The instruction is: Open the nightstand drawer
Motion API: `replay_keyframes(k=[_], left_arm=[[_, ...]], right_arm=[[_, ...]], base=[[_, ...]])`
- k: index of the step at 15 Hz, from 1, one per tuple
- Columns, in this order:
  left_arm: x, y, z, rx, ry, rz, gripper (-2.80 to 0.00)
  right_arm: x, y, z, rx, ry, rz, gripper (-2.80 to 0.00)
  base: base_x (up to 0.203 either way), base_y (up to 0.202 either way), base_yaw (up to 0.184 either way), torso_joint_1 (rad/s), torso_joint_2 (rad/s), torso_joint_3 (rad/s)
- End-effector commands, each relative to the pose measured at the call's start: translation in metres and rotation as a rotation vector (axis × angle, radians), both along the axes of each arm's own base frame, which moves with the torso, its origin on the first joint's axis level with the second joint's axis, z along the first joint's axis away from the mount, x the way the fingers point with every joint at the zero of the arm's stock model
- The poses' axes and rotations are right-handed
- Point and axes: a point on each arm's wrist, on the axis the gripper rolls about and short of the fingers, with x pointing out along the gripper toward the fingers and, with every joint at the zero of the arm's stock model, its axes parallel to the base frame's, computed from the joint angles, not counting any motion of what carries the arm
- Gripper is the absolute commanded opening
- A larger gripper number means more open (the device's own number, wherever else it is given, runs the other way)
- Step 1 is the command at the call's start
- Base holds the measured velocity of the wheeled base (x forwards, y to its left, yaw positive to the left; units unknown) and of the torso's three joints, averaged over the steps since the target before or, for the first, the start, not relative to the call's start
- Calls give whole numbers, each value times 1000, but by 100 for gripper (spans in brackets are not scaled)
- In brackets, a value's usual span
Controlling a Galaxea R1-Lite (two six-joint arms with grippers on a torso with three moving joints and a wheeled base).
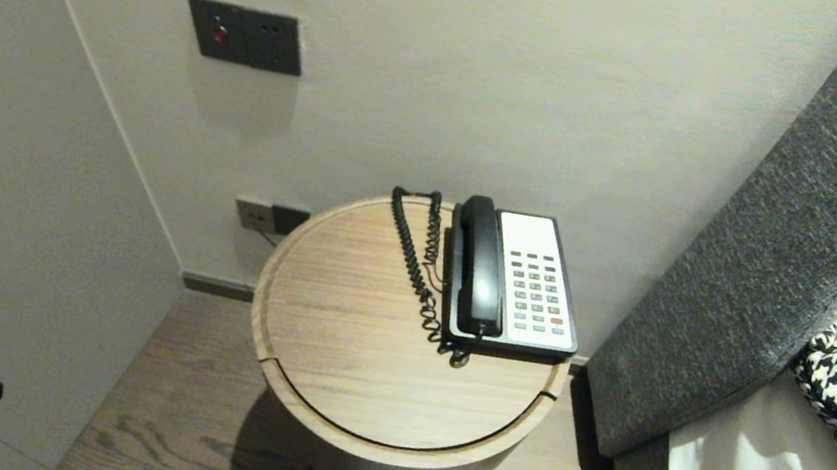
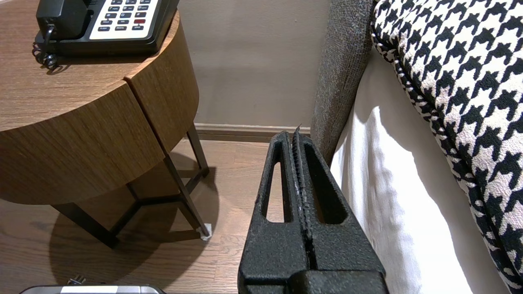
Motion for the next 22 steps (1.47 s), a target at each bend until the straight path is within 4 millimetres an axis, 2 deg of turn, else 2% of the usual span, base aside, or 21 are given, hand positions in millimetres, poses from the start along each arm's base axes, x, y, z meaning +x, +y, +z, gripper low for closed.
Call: replay_keyframes(k=[1, 5, 8, 10, 14, 16, 22], left_arm=[[-12, 2, -4, 29, -32, -14, -280], [-27, 4, -13, 28, -61, -36, -280], [-45, 5, -19, 1, -133, -64, -280], [-55, 5, -29, -16, -158, -85, -280], [-60, 6, -37, -15, -290, -85, -280], [-62, 6, -47, -14, -306, -81, -280], [-74, 7, -58, 16, -361, -96, -280]], right_arm=[[3, 0, -11, 0, 40, 0, -280], [3, 0, -11, 0, 40, 0, -280], [3, 0, -11, 0, 40, 0, -280], [3, 0, -11, 0, 40, 0, -280], [3, 0, -11, 0, 40, 0, -280], [3, 0, -11, 0, 40, 0, -280], [3, 0, -11, 0, 40, 0, -280]], base=[[0, 0, 0, 0, 0, 0], [0, 0, 0, 0, 0, 0], [0, 0, 0, 0, 0, 0], [0, 0, 0, 0, 0, 0], [0, 0, 0, 0, 0, 0], [0, 0, 0, 0, 0, 0], [0, 0, 0, 0, 0, 0]])
